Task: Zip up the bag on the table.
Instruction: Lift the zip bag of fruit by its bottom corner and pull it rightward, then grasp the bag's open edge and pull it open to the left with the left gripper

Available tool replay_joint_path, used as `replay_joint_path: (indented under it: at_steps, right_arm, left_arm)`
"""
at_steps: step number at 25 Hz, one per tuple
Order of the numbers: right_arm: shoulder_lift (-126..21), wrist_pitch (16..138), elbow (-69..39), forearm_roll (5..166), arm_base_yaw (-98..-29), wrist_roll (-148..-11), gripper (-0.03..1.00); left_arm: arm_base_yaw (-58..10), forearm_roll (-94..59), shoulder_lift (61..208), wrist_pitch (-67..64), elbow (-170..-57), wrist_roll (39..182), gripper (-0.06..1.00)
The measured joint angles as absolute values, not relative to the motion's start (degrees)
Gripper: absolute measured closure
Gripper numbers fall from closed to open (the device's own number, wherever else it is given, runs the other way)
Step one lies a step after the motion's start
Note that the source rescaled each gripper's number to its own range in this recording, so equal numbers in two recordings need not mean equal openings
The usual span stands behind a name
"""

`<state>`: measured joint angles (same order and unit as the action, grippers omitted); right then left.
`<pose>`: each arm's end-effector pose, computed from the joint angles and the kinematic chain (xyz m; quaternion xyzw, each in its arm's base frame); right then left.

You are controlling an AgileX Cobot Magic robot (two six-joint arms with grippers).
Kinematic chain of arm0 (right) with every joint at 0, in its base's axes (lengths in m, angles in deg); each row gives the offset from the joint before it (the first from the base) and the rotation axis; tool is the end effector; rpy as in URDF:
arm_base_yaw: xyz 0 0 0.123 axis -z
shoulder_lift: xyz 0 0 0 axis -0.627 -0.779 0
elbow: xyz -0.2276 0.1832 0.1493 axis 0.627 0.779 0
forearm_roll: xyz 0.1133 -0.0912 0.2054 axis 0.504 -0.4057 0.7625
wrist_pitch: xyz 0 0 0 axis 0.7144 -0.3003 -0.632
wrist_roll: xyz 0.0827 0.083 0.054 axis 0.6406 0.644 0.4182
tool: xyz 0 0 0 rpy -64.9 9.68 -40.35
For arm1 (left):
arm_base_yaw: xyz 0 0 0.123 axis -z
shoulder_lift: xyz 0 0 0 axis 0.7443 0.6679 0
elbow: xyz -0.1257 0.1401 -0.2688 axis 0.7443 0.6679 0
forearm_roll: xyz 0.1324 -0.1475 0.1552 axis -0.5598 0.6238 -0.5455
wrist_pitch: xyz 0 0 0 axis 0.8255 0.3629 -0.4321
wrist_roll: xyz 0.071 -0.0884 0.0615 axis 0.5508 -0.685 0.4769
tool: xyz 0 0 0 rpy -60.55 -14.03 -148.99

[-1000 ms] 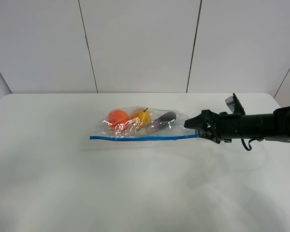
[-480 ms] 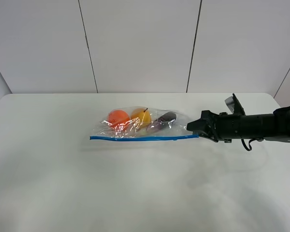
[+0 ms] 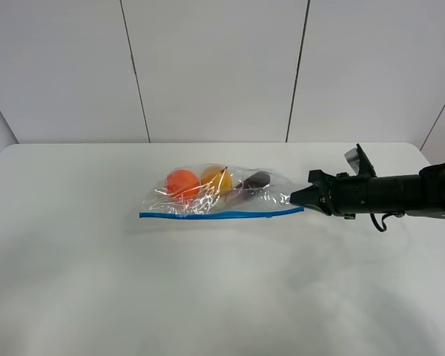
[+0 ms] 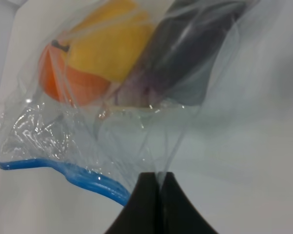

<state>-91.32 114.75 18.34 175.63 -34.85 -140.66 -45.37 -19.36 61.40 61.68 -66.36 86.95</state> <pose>0.3614 0.0688 0.1362 0.0341 0.8764 0.4060 0.2569 -0.0318 -0.0225 0.2708 0.1111 0.8498 -0.0669 0.5108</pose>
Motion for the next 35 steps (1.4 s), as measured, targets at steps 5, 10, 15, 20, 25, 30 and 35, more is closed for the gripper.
replay_joint_path:
  at_steps: [5, 10, 15, 20, 25, 30, 35]
  right_arm:
    - [-91.3, 115.0, 18.3, 173.9, -34.8, -140.6, 0.97]
    - [-91.3, 115.8, 18.3, 173.5, -34.8, -140.5, 0.97]
    - [-91.4, 123.5, 17.6, 173.7, -34.8, -139.8, 0.97]
    - [-91.4, 129.5, 15.0, 174.2, -34.8, -137.6, 0.97]
    - [-91.4, 130.8, 14.4, 174.2, -34.8, -137.1, 0.97]
    - [-91.4, 130.8, 14.4, 174.2, -34.8, -137.0, 0.97]
    - [-91.4, 130.8, 14.4, 174.1, -34.8, -137.0, 0.97]
  left_arm:
    - [-45.4, -19.4, 61.4, 61.7, -66.4, 86.9, -0.06]
    - [-45.4, -15.8, 63.5, 62.3, -66.8, 98.5, -0.06]
    - [-45.4, -5.5, 70.6, 57.8, -67.1, 124.5, -0.06]
    - [-45.4, 10.7, 78.6, 45.6, -67.1, 149.2, -0.06]
    - [-45.4, 29.1, 90.6, 40.5, -67.1, 171.2, -0.06]
    - [-45.4, 43.9, 104.7, 40.1, -67.1, 194.0, -0.06]
    - [-45.4, 56.4, 120.7, 39.3, -67.1, 226.4, -0.06]
